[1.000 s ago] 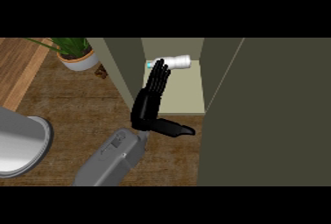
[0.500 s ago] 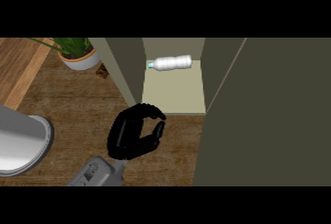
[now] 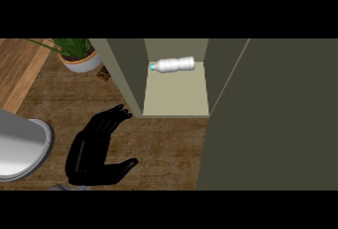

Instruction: Pick up the bottled water, place it into the cabinet and close the cabinet

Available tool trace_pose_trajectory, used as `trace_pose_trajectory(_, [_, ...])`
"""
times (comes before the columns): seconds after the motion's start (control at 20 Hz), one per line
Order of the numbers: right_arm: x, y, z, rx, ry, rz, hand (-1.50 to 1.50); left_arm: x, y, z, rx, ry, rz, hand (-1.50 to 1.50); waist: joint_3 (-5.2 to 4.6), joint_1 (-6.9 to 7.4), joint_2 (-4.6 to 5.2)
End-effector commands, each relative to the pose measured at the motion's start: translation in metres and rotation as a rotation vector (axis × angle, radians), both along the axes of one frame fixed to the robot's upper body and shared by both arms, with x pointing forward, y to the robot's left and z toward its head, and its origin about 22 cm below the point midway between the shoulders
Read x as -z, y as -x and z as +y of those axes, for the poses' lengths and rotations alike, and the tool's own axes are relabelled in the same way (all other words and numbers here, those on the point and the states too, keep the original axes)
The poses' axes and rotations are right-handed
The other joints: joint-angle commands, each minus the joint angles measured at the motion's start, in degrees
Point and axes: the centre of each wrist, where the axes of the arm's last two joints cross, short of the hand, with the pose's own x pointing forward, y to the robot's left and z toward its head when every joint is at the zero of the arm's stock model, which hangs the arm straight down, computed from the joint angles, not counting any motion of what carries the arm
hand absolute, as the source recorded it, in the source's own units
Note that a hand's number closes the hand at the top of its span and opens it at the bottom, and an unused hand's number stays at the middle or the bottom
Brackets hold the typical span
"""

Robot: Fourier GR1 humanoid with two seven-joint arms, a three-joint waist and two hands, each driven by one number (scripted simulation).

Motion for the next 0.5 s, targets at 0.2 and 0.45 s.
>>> trace_pose_trajectory(0.2, [-0.045, 0.002, 0.016, -0.222, 0.131, -0.103, 1.5, -0.005, 0.025, 0.044, -0.054, 0.078, 0.031, -1.5, -0.28, 0.68, 0.07])
trace_pose_trajectory(0.45, [-0.044, -0.002, 0.029, -0.313, 0.13, -0.125, 1.5, -0.011, 0.035, 0.073, -0.056, 0.074, 0.032, -1.5, -0.55, 1.86, -0.29])
